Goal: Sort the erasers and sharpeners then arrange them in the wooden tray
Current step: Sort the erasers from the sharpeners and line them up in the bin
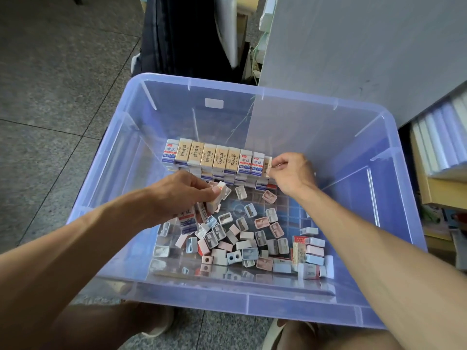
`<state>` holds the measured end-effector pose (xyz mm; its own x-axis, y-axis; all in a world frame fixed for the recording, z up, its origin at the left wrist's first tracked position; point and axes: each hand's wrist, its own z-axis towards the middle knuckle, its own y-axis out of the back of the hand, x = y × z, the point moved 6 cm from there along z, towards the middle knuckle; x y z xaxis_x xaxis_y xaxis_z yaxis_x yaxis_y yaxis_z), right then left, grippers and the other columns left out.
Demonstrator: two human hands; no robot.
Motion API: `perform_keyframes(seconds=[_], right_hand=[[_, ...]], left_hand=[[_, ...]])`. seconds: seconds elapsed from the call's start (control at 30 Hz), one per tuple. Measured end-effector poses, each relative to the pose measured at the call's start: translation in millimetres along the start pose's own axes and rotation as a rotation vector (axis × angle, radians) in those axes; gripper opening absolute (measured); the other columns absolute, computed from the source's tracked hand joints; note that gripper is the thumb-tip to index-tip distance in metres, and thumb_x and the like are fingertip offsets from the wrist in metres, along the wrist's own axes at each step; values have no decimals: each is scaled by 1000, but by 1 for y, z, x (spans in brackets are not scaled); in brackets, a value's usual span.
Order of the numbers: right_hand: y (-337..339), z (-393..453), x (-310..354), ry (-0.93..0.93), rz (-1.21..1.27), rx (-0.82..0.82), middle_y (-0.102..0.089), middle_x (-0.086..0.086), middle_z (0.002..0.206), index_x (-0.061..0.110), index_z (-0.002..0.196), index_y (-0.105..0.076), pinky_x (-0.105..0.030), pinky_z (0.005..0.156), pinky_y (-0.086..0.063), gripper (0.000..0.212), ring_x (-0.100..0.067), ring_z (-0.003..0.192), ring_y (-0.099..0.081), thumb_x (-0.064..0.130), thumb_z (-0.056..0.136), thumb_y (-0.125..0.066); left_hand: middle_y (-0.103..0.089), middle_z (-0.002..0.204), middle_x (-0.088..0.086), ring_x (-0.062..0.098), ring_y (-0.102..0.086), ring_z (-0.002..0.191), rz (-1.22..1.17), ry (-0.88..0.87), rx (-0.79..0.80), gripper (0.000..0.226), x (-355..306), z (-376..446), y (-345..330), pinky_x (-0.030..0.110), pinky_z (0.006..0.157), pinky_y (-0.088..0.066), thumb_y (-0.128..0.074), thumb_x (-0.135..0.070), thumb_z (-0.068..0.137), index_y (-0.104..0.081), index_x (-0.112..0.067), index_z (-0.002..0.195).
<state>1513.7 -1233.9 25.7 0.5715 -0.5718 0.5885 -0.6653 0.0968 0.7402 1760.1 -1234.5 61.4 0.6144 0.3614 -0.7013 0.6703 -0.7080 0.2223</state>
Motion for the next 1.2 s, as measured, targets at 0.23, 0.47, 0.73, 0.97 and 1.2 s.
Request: perform_keyframes(seconds=[0.23, 0.47, 0.73, 0.97, 1.2], right_hand=[[9, -2, 3, 47, -82, 43, -75, -3, 109, 17, 99, -79, -34, 91, -54, 18, -23, 102, -67, 11, 93, -63], [4, -56, 42, 100, 208, 411, -72, 7, 90, 30, 85, -72, -32, 73, -61, 8, -12, 77, -68, 35, 91, -70], [-5, -68, 22, -144, 656, 575, -75, -9, 84, 9, 92, -67, -23, 55, -50, 5, -15, 70, -67, 10, 89, -71], [25, -19, -19, -266, 380, 43, -70, -1, 85, 22, 80, -63, -24, 57, -56, 16, -10, 71, -66, 14, 91, -71], [5, 10, -19, -232, 342, -56, -72, -6, 85, 25, 72, -64, -42, 81, -61, 21, -24, 82, -73, 19, 86, -77]], left_hand=[[-74, 84, 17, 24, -61, 70, -78, 27, 1, 29, 0, 5, -1, 34, 69, -49, -57, -27, 97, -75, -4, 92], [-71, 95, 24, 24, -67, 76, -328, 21, 94, 28, -9, 11, -14, 35, 73, -56, -53, -19, 98, -69, 3, 104], [-69, 75, 15, 16, -63, 53, -234, 12, 43, 25, -15, 14, -26, 25, 43, -49, -57, -20, 97, -67, 3, 93], [-63, 74, 14, 15, -54, 48, -185, 130, -30, 33, -1, 19, -23, 24, 44, -45, -58, -29, 97, -67, 1, 88], [-49, 78, 10, 16, -46, 58, -503, 253, -60, 26, 10, 24, -14, 26, 50, -38, -46, 1, 78, -59, 5, 100]])
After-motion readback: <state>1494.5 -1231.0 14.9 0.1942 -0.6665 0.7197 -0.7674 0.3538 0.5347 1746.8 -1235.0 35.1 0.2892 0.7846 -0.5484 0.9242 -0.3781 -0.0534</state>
